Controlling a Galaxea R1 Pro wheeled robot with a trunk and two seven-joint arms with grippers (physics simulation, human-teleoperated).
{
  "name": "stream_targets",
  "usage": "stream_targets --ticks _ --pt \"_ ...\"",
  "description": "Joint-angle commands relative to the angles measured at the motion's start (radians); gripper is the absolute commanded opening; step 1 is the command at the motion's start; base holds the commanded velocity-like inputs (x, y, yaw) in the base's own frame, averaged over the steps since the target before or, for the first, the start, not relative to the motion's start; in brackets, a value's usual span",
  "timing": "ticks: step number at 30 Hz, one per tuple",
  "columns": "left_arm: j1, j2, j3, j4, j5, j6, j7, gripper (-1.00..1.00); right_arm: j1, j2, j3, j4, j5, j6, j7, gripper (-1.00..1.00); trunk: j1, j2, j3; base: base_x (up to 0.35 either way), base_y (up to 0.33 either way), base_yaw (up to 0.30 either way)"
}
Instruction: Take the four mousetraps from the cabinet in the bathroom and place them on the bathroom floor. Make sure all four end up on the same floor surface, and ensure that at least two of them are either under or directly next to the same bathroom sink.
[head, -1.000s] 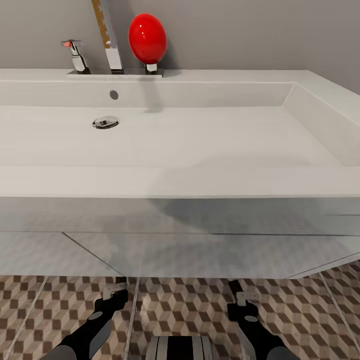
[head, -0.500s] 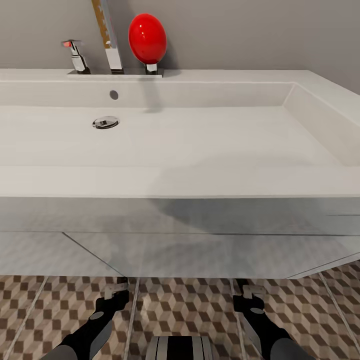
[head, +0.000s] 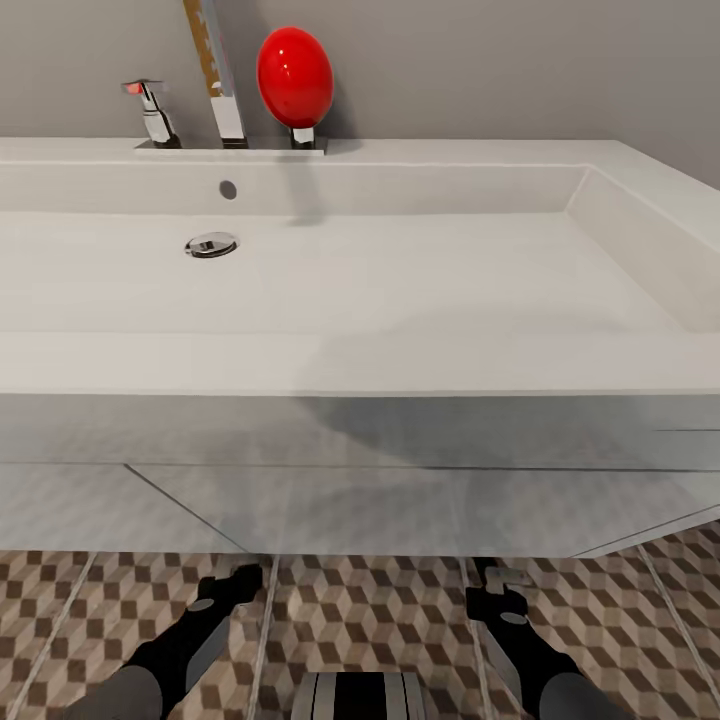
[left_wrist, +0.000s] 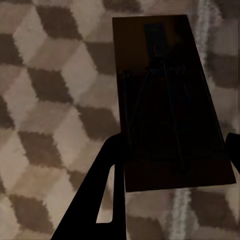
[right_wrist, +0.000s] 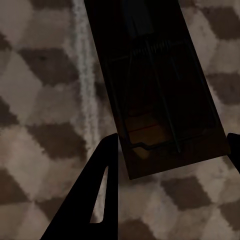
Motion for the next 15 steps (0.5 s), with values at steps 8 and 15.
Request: stream_targets --ticks 8,15 --pt "-0.01 0.0 -0.008 -0.001 0.007 0.002 0.009 -1.0 -0.001 0.001 -0.008 0.007 0.008 -0.006 -0.001 -1.0 0.0 0.0 -0.001 0.0 0.0 0.0" --pt "-0.011 0.002 -0.007 0.009 0.007 -0.003 0.009 -1.0 -0.001 0.001 -0.007 0.015 0.009 -0.007 -0.001 -1.0 0.0 0.0 -0.001 0.001 0.0 0.0"
